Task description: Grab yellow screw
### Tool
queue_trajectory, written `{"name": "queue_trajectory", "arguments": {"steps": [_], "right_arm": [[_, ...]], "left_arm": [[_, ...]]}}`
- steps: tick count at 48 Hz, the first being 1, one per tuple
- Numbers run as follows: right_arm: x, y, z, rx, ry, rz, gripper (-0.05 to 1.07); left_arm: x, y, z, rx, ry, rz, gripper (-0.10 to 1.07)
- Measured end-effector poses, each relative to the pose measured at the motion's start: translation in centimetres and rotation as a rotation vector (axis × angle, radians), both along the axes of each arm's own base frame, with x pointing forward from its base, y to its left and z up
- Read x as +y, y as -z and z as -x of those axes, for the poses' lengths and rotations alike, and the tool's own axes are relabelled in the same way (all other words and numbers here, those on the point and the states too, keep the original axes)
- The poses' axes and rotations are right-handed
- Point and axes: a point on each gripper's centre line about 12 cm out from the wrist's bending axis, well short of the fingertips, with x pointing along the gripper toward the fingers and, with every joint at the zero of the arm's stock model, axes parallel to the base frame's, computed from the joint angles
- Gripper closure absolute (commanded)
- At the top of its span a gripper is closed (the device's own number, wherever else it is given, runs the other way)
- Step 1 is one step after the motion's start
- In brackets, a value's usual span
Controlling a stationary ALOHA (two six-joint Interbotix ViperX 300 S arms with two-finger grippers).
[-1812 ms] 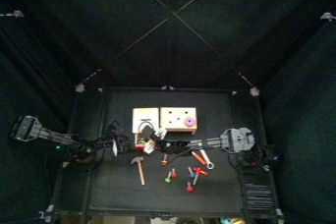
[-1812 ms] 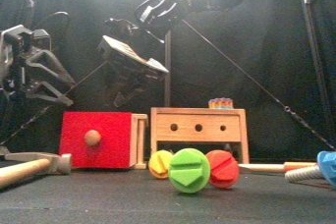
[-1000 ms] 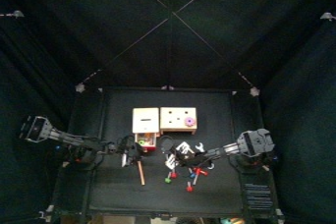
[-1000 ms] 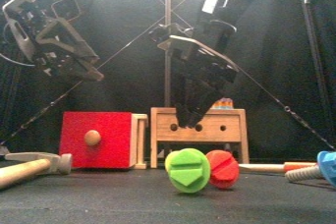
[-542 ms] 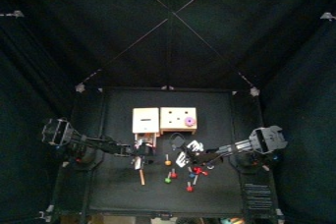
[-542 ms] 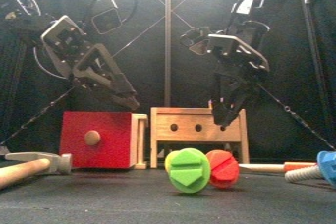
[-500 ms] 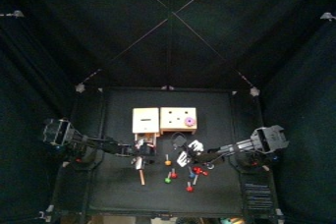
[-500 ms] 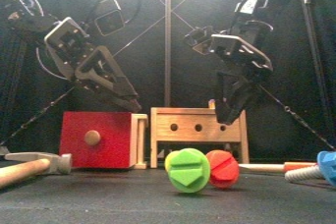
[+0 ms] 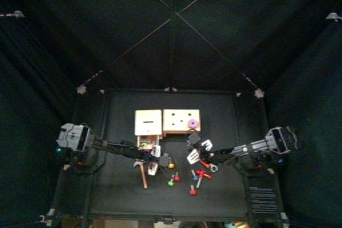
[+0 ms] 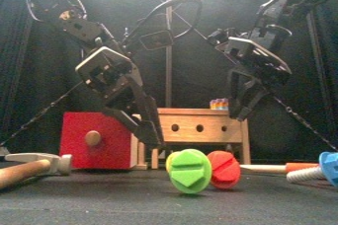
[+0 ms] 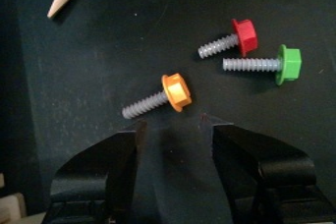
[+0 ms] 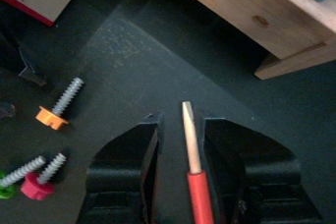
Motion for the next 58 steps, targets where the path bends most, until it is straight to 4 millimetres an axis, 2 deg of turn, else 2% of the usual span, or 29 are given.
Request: {"name": "queue_trajectory", "arguments": {"steps": [15, 28, 46, 58], "right_arm": [[0.0, 0.5, 0.4, 0.016, 0.002, -0.003, 0.31], [0.0, 0.5, 0.5, 0.016, 0.003, -0.003, 0.31], [0.0, 0.6, 0.5, 0.02, 0.003, -0.004, 0.31], [0.0, 1.4, 1.2, 0.045, 0.017, -0.022, 0.31]], "left_arm": [[-0.2, 0.4, -2.0, -0.013, 0.012, -0.011, 0.11], [-0.1, 1.7, -2.2, 0.014, 0.011, -0.013, 0.11], [1.1, 0.8, -3.5, -0.026, 0.018, -0.045, 0.11], [2.6, 1.5, -4.6, -0.043, 0.005, -0.062, 0.13]]}}
